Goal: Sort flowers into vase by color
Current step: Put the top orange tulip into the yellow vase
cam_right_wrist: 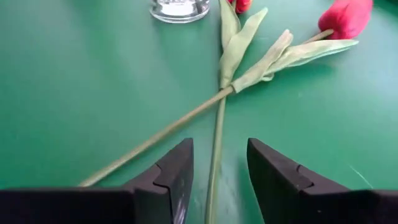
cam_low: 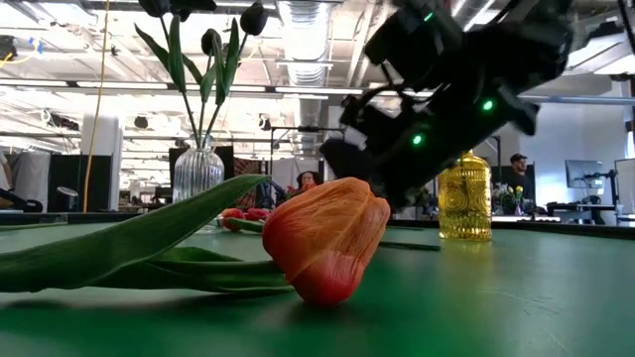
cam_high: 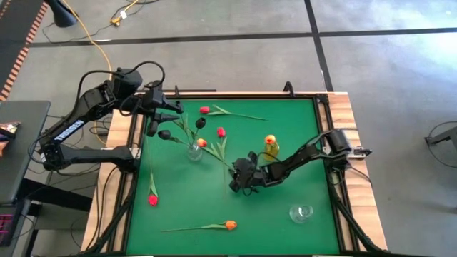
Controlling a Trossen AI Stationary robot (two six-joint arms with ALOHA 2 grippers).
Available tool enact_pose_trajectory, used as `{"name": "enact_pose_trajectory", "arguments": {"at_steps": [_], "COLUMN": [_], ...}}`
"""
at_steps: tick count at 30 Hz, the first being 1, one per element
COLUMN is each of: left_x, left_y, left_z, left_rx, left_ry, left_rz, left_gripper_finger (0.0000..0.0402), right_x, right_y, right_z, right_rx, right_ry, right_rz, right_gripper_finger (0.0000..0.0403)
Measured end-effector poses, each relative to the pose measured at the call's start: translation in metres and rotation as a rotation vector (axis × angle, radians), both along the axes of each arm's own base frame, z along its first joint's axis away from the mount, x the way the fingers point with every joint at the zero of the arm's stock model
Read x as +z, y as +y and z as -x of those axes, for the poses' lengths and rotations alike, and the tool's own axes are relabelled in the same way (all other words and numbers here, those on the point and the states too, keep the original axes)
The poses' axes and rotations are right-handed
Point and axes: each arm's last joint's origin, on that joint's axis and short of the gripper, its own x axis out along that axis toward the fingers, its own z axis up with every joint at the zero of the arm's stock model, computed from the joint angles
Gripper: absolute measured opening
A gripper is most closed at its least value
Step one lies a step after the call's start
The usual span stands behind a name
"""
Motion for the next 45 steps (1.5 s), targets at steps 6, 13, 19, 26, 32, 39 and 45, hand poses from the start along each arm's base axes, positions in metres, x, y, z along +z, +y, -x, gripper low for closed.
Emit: {"name": "enact_pose_trajectory", "arguments": {"at_steps": [6, 13, 19, 26, 32, 39, 45], "left_x": [0.0, 0.0, 0.0, 0.0, 0.0, 0.0, 0.0], "left_y": [0.0, 0.0, 0.0, 0.0, 0.0, 0.0, 0.0], "left_z": [0.0, 0.0, 0.0, 0.0, 0.0, 0.0, 0.0], "left_rx": [0.002, 0.003, 0.004, 0.004, 0.004, 0.001, 0.002], "left_ry": [0.001, 0.001, 0.001, 0.002, 0.002, 0.003, 0.003], "left_rz": [0.008, 0.008, 0.008, 0.005, 0.006, -0.002, -0.003], "left_gripper_finger": [0.0132, 0.0132, 0.0132, 0.0132, 0.0132, 0.0132, 0.0132], "right_x": [-0.009, -0.01, -0.011, -0.015, -0.015, 0.007, 0.047], "right_y": [-0.008, -0.009, -0.007, -0.006, -0.005, -0.008, -0.014], "right_z": [-0.008, -0.009, -0.006, -0.001, 0.001, 0.011, 0.019], "right_rx": [-0.027, 0.008, 0.011, -0.046, -0.061, -0.077, -0.145], "right_ry": [0.007, 0.021, 0.048, 0.081, 0.092, 0.133, 0.22], "right_rz": [-0.008, -0.045, -0.078, -0.16, -0.176, -0.068, 0.085], "right_gripper_finger": [0.0175, 0.0146, 0.0115, 0.0077, 0.0017, 0.0017, 0.0017]}}
